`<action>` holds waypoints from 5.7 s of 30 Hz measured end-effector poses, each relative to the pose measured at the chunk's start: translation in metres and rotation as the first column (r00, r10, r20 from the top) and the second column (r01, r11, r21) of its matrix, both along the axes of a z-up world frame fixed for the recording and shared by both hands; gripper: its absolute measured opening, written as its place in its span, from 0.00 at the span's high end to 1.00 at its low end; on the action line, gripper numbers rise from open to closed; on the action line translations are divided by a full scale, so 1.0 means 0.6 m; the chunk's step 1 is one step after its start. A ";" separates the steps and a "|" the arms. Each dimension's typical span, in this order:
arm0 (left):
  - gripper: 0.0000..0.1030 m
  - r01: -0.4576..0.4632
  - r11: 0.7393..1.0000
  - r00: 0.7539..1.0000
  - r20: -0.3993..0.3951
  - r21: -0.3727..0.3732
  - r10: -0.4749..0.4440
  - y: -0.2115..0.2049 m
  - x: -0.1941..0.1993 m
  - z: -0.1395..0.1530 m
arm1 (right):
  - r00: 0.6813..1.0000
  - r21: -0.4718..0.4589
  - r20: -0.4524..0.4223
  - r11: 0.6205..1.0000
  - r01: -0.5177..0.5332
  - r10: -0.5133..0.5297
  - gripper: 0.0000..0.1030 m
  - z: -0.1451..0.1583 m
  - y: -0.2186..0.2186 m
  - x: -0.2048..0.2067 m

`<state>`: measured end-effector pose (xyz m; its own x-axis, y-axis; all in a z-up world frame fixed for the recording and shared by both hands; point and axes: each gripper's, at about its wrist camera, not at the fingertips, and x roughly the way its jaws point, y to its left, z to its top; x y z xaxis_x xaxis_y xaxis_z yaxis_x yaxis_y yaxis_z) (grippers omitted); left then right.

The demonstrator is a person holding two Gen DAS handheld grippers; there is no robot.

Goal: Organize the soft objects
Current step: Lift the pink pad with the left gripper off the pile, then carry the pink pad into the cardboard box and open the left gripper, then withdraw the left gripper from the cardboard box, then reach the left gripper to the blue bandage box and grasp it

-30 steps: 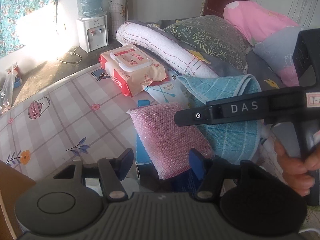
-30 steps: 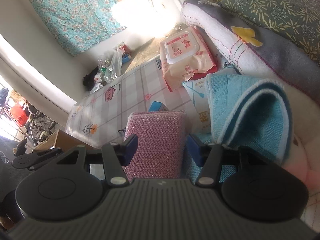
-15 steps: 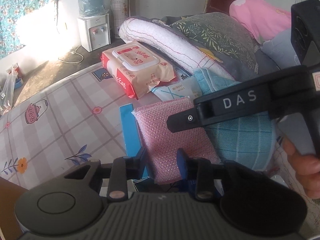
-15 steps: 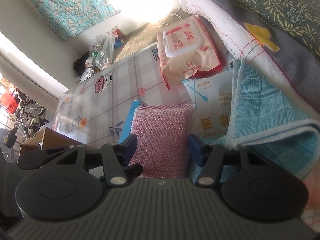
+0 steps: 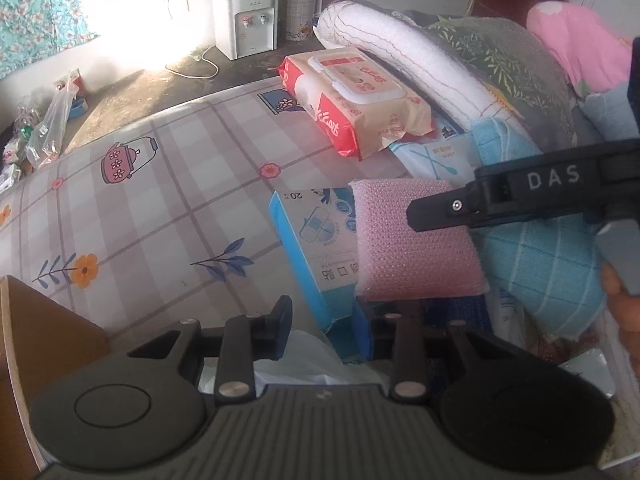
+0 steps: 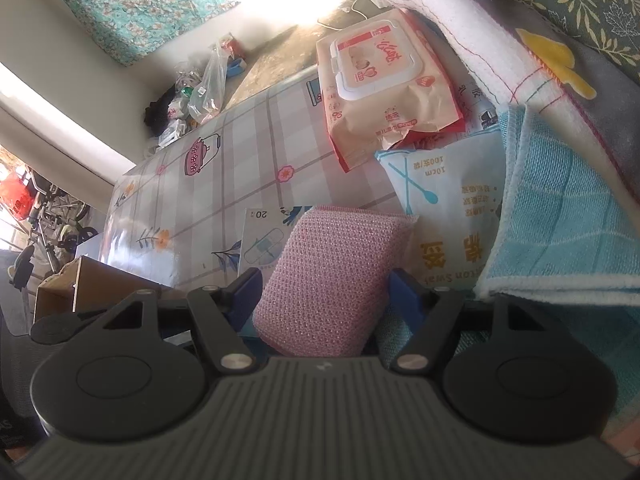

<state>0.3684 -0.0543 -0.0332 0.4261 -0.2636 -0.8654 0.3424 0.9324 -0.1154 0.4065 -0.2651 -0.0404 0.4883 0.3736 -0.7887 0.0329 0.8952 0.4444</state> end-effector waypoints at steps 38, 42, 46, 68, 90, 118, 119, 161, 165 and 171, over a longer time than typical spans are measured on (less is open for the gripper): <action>0.57 -0.021 0.994 0.994 -0.106 -0.105 0.010 -0.004 0.022 0.015 | 0.997 0.076 -0.051 0.995 0.068 -0.064 0.75 -0.004 -0.007 0.001; 0.56 -0.069 0.990 0.981 -0.189 -0.123 0.045 0.002 0.052 -0.017 | 0.996 0.088 -0.078 0.995 0.038 -0.031 0.69 -0.022 0.001 0.018; 0.56 -0.094 0.985 0.974 -0.219 -0.145 0.060 0.001 0.070 -0.033 | 0.994 0.088 -0.105 0.996 0.022 -0.013 0.67 -0.040 0.012 0.038; 0.55 -0.112 0.975 0.993 -0.052 -0.194 0.103 0.039 -0.023 0.113 | 0.999 0.173 0.028 0.985 0.011 -0.016 0.67 0.073 0.029 -0.027; 0.54 -0.469 0.866 0.883 -0.065 -0.173 0.465 0.429 -0.171 0.125 | 0.945 0.188 0.099 0.926 -0.327 0.313 0.66 0.151 0.473 -0.101; 0.54 -0.628 0.775 0.761 -0.267 -0.076 0.591 0.460 -0.049 -0.042 | 0.963 0.183 0.130 0.949 -0.257 0.235 0.66 0.095 0.337 -0.078; 0.55 -0.619 0.781 0.770 -0.264 -0.087 0.581 0.457 -0.045 -0.041 | 0.964 0.187 0.126 0.949 -0.254 0.234 0.66 0.092 0.334 -0.078; 0.21 -0.112 0.993 0.994 -0.016 -0.037 0.112 0.060 -0.025 0.076 | 0.999 0.148 0.040 0.989 0.019 -0.025 0.51 0.086 0.029 -0.015; 0.30 -0.099 0.995 0.992 -0.086 -0.012 0.097 0.029 0.020 0.026 | 0.999 0.154 -0.053 0.988 0.016 -0.008 0.54 0.042 0.026 0.036; 0.36 -0.050 0.998 0.979 -0.197 0.031 0.055 -0.010 0.070 -0.030 | 0.987 0.162 -0.160 0.986 0.028 -0.002 0.59 -0.031 0.021 0.093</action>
